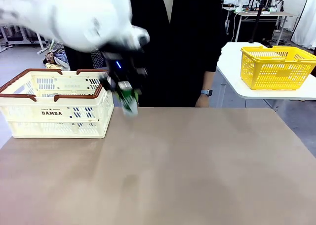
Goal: Place the drinks into the Shopping basket.
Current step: Pick up one drink and place it into the Shopping basket.
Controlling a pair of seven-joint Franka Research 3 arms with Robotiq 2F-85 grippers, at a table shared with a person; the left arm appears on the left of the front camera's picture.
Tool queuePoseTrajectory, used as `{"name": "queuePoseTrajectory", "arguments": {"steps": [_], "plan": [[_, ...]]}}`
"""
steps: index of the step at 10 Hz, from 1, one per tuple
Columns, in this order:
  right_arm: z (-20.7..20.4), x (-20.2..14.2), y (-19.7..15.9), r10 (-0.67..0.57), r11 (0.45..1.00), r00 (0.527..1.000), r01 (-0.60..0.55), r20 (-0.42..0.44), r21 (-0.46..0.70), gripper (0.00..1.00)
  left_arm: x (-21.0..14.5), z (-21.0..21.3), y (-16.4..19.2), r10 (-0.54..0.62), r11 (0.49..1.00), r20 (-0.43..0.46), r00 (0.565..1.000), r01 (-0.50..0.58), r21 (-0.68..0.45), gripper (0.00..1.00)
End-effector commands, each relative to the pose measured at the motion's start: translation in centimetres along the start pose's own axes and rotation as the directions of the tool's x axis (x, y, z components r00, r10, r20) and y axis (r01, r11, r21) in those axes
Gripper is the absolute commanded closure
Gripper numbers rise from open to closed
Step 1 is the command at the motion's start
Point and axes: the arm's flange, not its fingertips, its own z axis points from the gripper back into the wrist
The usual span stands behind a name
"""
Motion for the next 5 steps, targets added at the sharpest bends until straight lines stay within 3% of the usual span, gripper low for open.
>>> {"name": "queuePoseTrajectory", "arguments": {"steps": [1,3,5], "plan": [[0.1,-0.2,0.3,-0.006,1.000,1.000,0.006,-0.005,-0.004,0.00,5.3,7.7,5.6,-0.013,0.997,0.100,0.995,0.020,-0.069,1.00],[0.1,-0.2,0.3,-0.006,1.000,1.000,0.006,-0.005,-0.004,0.00,10.5,11.7,13.9,0.134,0.991,0.304,0.943,-0.135,-0.017,1.00],[0.1,-0.2,0.3,-0.006,1.000,1.000,0.006,-0.005,-0.004,0.00,12.0,10.2,21.1,0.222,0.970,0.275,0.936,-0.239,0.032,1.00]]}}
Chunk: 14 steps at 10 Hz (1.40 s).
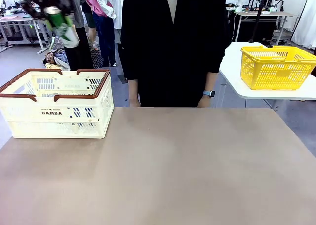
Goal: Place the drinks into the Shopping basket.
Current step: Pick up one drink and place it into the Shopping basket.
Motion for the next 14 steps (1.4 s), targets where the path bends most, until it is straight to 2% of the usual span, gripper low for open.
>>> {"name": "queuePoseTrajectory", "arguments": {"steps": [1,2,3,4,9,10,11,12,13,14], "plan": [[0.0,-0.2,0.3,-0.006,1.000,1.000,0.005,-0.005,-0.005,0.00,-0.3,-3.2,2.6,0.061,0.995,-0.023,0.998,-0.059,0.082,1.00],[0.0,-0.2,0.3,-0.006,1.000,1.000,0.005,-0.005,-0.005,0.00,-0.3,-3.7,4.5,0.116,0.992,-0.037,0.993,-0.114,0.049,1.00],[0.0,-0.2,0.3,-0.006,1.000,1.000,0.005,-0.005,-0.005,0.00,-0.5,-4.2,5.8,0.318,0.945,-0.078,0.945,-0.310,0.101,1.00],[0.0,-0.2,0.3,-0.006,1.000,1.000,0.005,-0.005,-0.005,0.00,1.0,-4.5,5.0,0.077,0.995,-0.044,0.996,-0.074,0.069,1.00],[0.0,-0.2,0.3,-0.006,1.000,1.000,0.005,-0.005,-0.005,0.00,1.0,-4.5,5.0,0.077,0.995,-0.044,0.996,-0.074,0.069,1.00],[0.0,-0.2,0.3,-0.006,1.000,1.000,0.005,-0.005,-0.005,0.00,0.5,-4.8,4.5,0.094,0.993,-0.065,0.993,-0.089,0.071,1.00],[0.0,-0.2,0.3,-0.006,1.000,1.000,0.005,-0.005,-0.005,0.00,2.8,-6.8,4.1,0.007,1.000,-0.169,0.986,-0.002,0.027,1.00],[0.0,-0.2,0.3,-0.006,1.000,1.000,0.005,-0.005,-0.005,0.00,4.0,-8.1,4.1,-0.063,0.998,-0.233,0.970,0.063,-0.007,1.00],[0.0,-0.2,0.3,-0.006,1.000,1.000,0.005,-0.005,-0.005,0.00,4.8,-9.8,4.5,-0.147,0.989,-0.280,0.949,0.140,-0.046,1.00],[0.0,-0.2,0.3,-0.006,1.000,1.000,0.005,-0.005,-0.005,0.00,5.3,-11.7,5.0,-0.160,0.987,-0.311,0.937,0.154,-0.045,1.00]]}}
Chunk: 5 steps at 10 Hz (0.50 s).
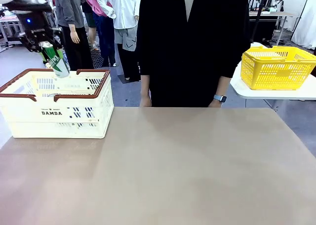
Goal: Place the drinks into the Shopping basket.
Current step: Pick up one drink and place it into the Shopping basket.
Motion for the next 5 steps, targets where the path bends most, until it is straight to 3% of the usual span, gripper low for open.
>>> {"name": "queuePoseTrajectory", "arguments": {"steps": [1,4,5], "plan": [[0.0,-0.2,0.3,-0.006,1.000,1.000,0.006,-0.005,-0.004,0.00,2.8,-0.8,1.9,-0.066,0.998,-0.055,0.996,0.065,-0.023,1.00],[0.0,-0.2,0.3,-0.006,1.000,1.000,0.006,-0.005,-0.004,0.00,5.7,-5.3,6.4,-0.102,0.992,0.006,0.995,0.103,-0.073,1.00],[0.0,-0.2,0.3,-0.006,1.000,1.000,0.006,-0.005,-0.004,0.00,6.8,-6.7,8.6,-0.169,0.983,-0.066,0.984,0.163,-0.083,1.00]]}}
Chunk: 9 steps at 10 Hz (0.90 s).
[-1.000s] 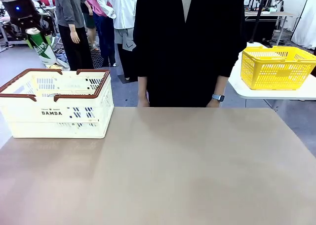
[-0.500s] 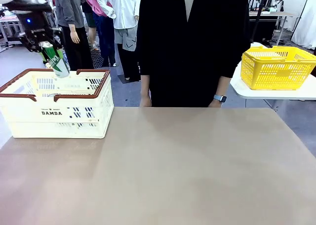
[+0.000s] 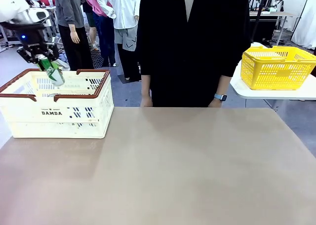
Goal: Place the drinks into the Shopping basket.
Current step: Pick up one drink and place it into the Shopping basket.
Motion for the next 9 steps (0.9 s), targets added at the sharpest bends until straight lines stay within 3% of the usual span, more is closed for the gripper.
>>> {"name": "queuePoseTrajectory", "arguments": {"steps": [1,2,4,6,9], "plan": [[0.0,-0.2,0.3,-0.006,1.000,1.000,0.006,-0.005,-0.004,0.00,1.9,-0.9,3.7,-0.041,0.999,-0.064,0.997,0.039,-0.022,1.00],[0.0,-0.2,0.3,-0.006,1.000,1.000,0.006,-0.005,-0.004,0.00,2.0,-1.6,5.1,-0.056,0.997,-0.079,0.995,0.052,-0.054,1.00],[0.0,-0.2,0.3,-0.006,1.000,1.000,0.006,-0.005,-0.004,0.00,1.6,-2.6,6.1,-0.032,0.999,-0.111,0.993,0.032,-0.003,1.00],[0.0,-0.2,0.3,-0.006,1.000,1.000,0.006,-0.005,-0.004,0.00,1.3,-4.2,6.1,-0.028,0.998,-0.173,0.984,0.036,0.044,1.00],[0.0,-0.2,0.3,-0.006,1.000,1.000,0.006,-0.005,-0.004,0.00,0.7,-5.4,5.7,-0.036,0.998,-0.196,0.980,0.046,0.045,1.00]]}}
